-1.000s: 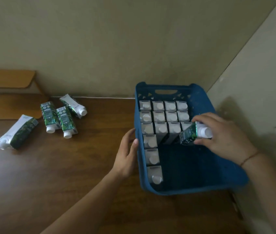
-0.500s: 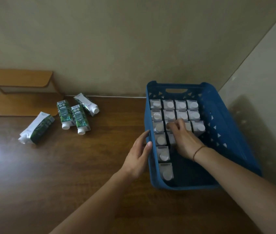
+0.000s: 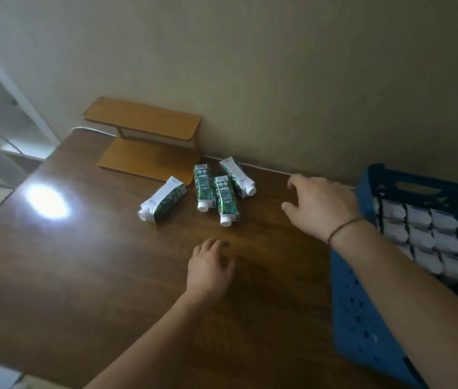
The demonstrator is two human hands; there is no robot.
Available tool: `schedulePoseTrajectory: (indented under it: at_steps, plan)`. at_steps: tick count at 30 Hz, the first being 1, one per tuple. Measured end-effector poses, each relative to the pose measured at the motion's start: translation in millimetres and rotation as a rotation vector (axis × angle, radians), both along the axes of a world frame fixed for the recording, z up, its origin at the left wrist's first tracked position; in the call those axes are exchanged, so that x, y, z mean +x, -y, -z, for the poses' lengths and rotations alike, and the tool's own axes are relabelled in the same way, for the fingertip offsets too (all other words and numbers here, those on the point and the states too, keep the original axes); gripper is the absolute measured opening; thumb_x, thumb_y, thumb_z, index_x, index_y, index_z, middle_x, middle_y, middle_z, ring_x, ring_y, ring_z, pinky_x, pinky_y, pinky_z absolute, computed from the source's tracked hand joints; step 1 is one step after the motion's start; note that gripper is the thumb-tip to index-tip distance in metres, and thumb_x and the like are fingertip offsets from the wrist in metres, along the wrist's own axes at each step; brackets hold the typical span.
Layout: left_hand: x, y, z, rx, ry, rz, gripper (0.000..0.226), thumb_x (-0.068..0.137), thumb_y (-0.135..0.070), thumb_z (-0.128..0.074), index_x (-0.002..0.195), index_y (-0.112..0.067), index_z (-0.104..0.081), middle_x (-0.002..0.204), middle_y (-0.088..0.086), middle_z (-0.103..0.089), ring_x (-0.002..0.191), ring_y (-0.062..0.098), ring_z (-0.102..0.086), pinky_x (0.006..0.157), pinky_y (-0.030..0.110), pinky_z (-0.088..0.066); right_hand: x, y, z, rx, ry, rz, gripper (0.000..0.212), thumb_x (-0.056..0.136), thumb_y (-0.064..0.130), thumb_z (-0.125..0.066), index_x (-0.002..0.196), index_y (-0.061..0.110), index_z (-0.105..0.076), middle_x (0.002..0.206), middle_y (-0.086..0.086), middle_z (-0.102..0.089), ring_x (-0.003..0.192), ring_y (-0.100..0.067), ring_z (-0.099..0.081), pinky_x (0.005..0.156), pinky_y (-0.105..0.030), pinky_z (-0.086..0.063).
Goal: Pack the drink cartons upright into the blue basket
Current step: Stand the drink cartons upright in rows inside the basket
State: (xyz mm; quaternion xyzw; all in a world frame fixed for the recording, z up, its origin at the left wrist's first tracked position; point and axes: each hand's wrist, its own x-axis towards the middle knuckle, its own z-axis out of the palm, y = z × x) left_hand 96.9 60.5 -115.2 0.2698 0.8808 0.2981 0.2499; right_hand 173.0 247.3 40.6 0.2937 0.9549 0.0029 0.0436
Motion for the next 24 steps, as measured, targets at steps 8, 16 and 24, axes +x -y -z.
schedulePoseTrajectory:
  at_steps: [8, 16, 24]
  plan:
    - [-55, 58, 42, -0.349, -0.279, 0.202, 0.077, 0.092, -0.066, -0.036, 0.155, -0.03, -0.011, 0.166, 0.001, -0.003, 0.152, 0.032, 0.003, 0.119, 0.061, 0.003, -120, 45, 136, -0.597, -0.043, 0.273, 0.079, 0.078, 0.041, -0.072, 0.14, 0.017, -0.029, 0.141, -0.01, -0.044, 0.124, -0.03, -0.049, 0.097, -0.042, -0.046]
    - [-47, 66, 57, -0.299, -0.278, 0.151, 0.077, 0.092, -0.068, -0.023, 0.157, -0.033, 0.0, 0.168, -0.003, 0.009, 0.152, 0.026, 0.019, 0.117, 0.056, 0.018, -133, 42, 153, -0.498, -0.2, 0.478, 0.063, 0.068, 0.036, -0.079, 0.121, 0.014, -0.054, 0.123, -0.01, -0.061, 0.108, -0.028, -0.061, 0.078, -0.031, -0.05]
    - [-14, 23, 46, -0.201, -0.156, 0.197, 0.071, 0.095, -0.057, -0.037, 0.155, -0.03, -0.009, 0.167, 0.0, 0.005, 0.152, 0.03, 0.014, 0.117, 0.061, 0.016, -61, 26, 57, -0.521, -0.355, 0.217, 0.06, 0.074, 0.018, -0.08, 0.127, 0.029, -0.055, 0.128, 0.003, -0.057, 0.115, -0.014, -0.054, 0.085, -0.023, -0.047]
